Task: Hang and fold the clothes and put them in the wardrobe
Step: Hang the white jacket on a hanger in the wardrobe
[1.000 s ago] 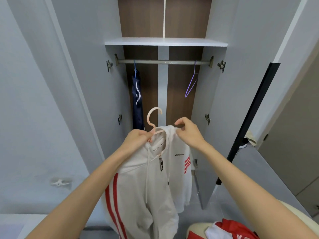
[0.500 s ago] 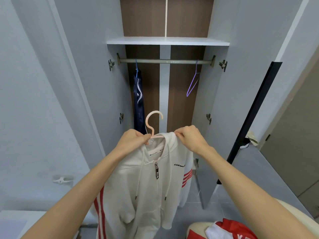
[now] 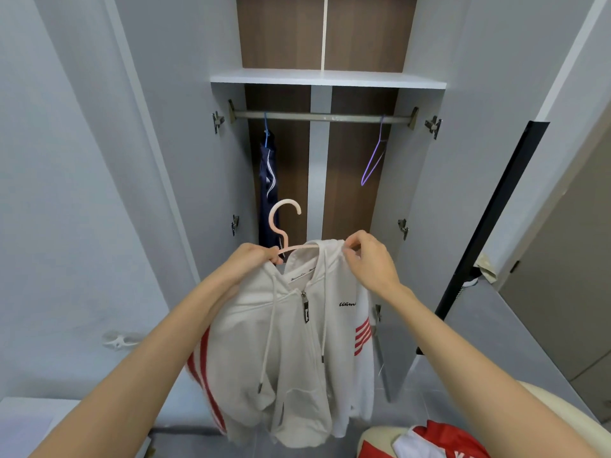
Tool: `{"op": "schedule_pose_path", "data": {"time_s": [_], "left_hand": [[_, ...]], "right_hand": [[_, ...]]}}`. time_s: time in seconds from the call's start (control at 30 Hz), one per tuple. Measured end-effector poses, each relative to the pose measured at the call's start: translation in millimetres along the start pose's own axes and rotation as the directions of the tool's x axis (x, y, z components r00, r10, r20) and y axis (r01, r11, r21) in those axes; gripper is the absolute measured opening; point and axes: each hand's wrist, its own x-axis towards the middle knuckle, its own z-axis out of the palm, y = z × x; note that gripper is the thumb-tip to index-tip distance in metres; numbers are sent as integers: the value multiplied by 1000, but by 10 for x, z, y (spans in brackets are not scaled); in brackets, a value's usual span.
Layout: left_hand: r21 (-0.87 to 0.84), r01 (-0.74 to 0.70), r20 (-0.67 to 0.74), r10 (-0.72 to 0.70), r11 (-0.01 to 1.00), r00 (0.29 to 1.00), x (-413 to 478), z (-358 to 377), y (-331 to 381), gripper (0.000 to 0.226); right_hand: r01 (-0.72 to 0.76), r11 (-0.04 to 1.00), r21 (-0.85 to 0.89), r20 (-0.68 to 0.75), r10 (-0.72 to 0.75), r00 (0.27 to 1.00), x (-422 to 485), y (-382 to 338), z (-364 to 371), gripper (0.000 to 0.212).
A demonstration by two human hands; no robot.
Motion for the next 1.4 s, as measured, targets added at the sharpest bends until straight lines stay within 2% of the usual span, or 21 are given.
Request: {"op": "schedule_pose_path", "data": {"time_s": [0.07, 0.17, 0.3, 0.37, 0.47, 0.6, 0.7, 0.8, 0.87, 0.97, 1.07, 1.2, 1.4], "left_hand": [[-91, 91, 55, -87, 992, 995, 25, 70, 50, 22], [-284, 242, 218, -183, 928, 959, 66, 168, 146, 11], [-365, 372, 378, -229, 853, 897, 151, 279, 229, 37], [-362, 379, 382, -235, 852, 894, 193, 364, 243, 39], [-379, 379, 346, -250, 845, 904, 231, 509, 237, 30], [-397, 347, 243, -267, 850, 932, 280, 752, 236, 19], [-427, 300, 184, -243, 853, 952, 288, 925, 251, 5], [-448, 258, 157, -209, 856, 965, 307, 1007, 270, 8], [-455, 245, 153, -196, 856, 969, 317, 1015, 289, 11], [-479, 236, 129, -198, 845, 972, 331, 999, 318, 15], [-517, 234, 115, -205, 823, 972, 333, 987, 319, 11], [-543, 231, 112, -202, 807, 973, 305, 982, 291, 11], [-556, 230, 105, -207, 799, 973, 255, 967, 247, 11]], "right_hand": [[-29, 994, 105, 71, 22, 997, -16, -83, 58, 13], [-73, 992, 107, 235, 46, 971, -47, -137, 96, 19], [-184, 968, 170, 270, 134, 954, -133, -55, 10, 18], [-242, 940, 240, 303, 164, 939, -187, -19, -90, 16], [-284, 905, 318, 417, 136, 899, -298, -45, -249, 12], [-243, 919, 309, 534, 44, 845, -461, -149, -354, 12], [-130, 975, 183, 487, 25, 873, -558, -215, -322, 19], [4, 997, -81, 305, 21, 952, -615, -203, -282, 20], [22, 972, -232, 198, 25, 980, -630, -187, -268, 24], [4, 953, -303, 108, 31, 994, -601, -169, -293, 21], [53, 927, -372, 119, -10, 993, -584, -155, -367, 21], [171, 862, -477, 218, -72, 973, -568, -147, -450, 24], [230, 841, -490, 318, -73, 945, -559, -204, -495, 23]]}}
